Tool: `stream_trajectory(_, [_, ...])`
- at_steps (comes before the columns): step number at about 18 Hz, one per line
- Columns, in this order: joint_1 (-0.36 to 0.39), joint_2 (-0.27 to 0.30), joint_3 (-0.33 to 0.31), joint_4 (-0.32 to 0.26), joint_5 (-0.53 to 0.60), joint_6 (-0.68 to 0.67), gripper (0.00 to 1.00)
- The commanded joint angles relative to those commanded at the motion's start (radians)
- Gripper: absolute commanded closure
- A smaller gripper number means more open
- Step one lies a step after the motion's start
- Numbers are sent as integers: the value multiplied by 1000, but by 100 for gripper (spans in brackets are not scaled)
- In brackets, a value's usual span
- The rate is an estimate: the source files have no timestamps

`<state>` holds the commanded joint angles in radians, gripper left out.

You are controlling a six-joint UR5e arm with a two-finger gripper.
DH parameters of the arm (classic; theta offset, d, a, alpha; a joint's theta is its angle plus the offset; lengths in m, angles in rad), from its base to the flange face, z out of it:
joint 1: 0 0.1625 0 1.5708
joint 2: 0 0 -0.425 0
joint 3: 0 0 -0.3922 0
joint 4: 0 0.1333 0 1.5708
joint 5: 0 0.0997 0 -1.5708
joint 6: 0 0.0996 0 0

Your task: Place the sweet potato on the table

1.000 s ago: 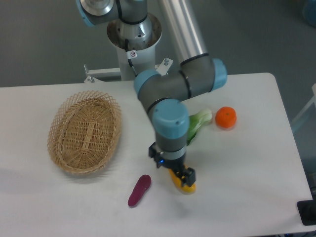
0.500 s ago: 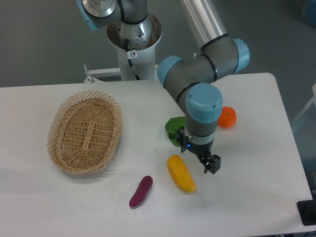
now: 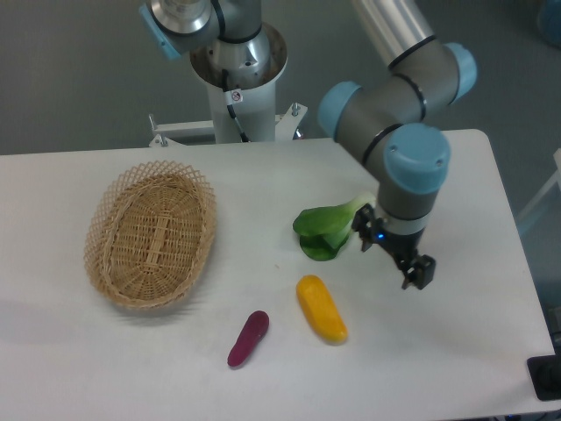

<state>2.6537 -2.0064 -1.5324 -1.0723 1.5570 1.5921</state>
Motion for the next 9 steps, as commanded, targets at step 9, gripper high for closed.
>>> stream_trajectory(9, [40, -6, 5, 2, -2, 48, 0])
